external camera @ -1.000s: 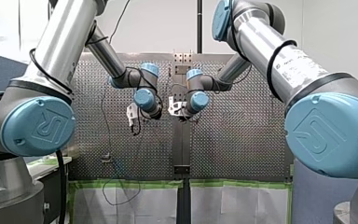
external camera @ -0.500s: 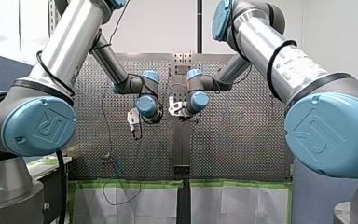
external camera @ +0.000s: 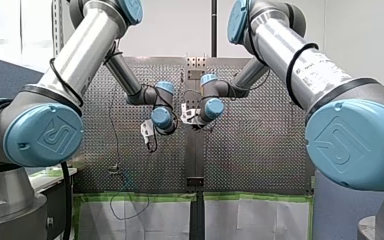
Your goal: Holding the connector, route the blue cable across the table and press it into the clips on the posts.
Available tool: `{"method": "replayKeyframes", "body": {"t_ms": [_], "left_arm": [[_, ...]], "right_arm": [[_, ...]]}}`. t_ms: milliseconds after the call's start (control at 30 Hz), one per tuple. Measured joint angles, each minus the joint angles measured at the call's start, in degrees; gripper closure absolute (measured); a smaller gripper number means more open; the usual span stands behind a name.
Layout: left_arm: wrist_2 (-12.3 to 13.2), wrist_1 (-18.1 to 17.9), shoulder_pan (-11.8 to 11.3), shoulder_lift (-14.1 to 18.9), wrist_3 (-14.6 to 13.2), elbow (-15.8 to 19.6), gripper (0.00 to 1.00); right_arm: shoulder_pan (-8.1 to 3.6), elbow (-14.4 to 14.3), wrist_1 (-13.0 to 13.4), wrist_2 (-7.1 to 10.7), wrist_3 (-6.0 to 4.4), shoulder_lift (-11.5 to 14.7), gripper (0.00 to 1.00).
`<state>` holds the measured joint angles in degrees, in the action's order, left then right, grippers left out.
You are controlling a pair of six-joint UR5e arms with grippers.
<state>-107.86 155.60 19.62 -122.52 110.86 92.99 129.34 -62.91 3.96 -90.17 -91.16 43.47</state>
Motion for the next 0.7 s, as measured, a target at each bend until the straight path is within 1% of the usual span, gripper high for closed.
{"method": "replayKeyframes", "body": {"t_ms": [167, 333, 367, 400, 433, 467, 500, 567, 600, 633, 667, 700], "left_arm": [[-1.24, -0.12, -0.17, -0.24, 0.12, -0.76, 0.0], [-1.58, 0.12, -0.05, -0.25, 0.15, -0.8, 0.0], [-1.69, 0.18, 0.0, -0.26, 0.15, -0.8, 0.02], [-1.79, 0.23, 0.03, -0.29, 0.14, -0.8, 0.02], [-1.86, 0.26, 0.06, -0.31, 0.12, -0.8, 0.12], [-1.94, 0.28, 0.13, -0.29, 0.08, -0.8, 0.31], [-1.99, 0.3, 0.19, -0.28, 0.05, -0.81, 0.31], [-2.09, 0.31, 0.36, -0.23, -0.03, -0.81, 0.54], [-2.14, 0.32, 0.43, -0.23, -0.05, -0.81, 0.54], [-2.19, 0.32, 0.48, -0.23, -0.08, -0.81, 0.71], [-2.19, 0.32, 0.53, -0.23, -0.07, -0.81, 0.82], [-2.16, 0.29, 0.56, -0.22, -0.04, -0.81, 0.82]], "right_arm": [[0.0, 0.01, 0.01, 0.03, 0.0, 0.0, 1.0], [0.0, 0.01, 0.0, 0.14, 0.0, 0.0, 1.0], [0.0, 0.01, 0.0, 0.14, 0.0, 0.0, 1.0], [-0.01, 0.01, 0.0, 0.15, 0.0, 0.0, 1.0], [0.0, 0.01, 0.0, 0.16, 0.0, 0.0, 1.0], [0.0, 0.01, 0.0, 0.16, 0.0, 0.0, 1.0], [0.0, 0.01, 0.01, 0.16, 0.0, 0.0, 1.0], [-0.01, 0.01, 0.0, 0.16, 0.0, 0.0, 1.0], [0.0, 0.01, 0.01, 0.16, 0.0, 0.0, 1.0], [0.0, 0.01, 0.0, 0.16, 0.0, 0.0, 1.0], [0.02, 0.01, 0.0, 0.16, 0.0, 0.0, 1.0], [0.04, 0.01, 0.01, 0.16, 0.0, 0.0, 1.0]]}}
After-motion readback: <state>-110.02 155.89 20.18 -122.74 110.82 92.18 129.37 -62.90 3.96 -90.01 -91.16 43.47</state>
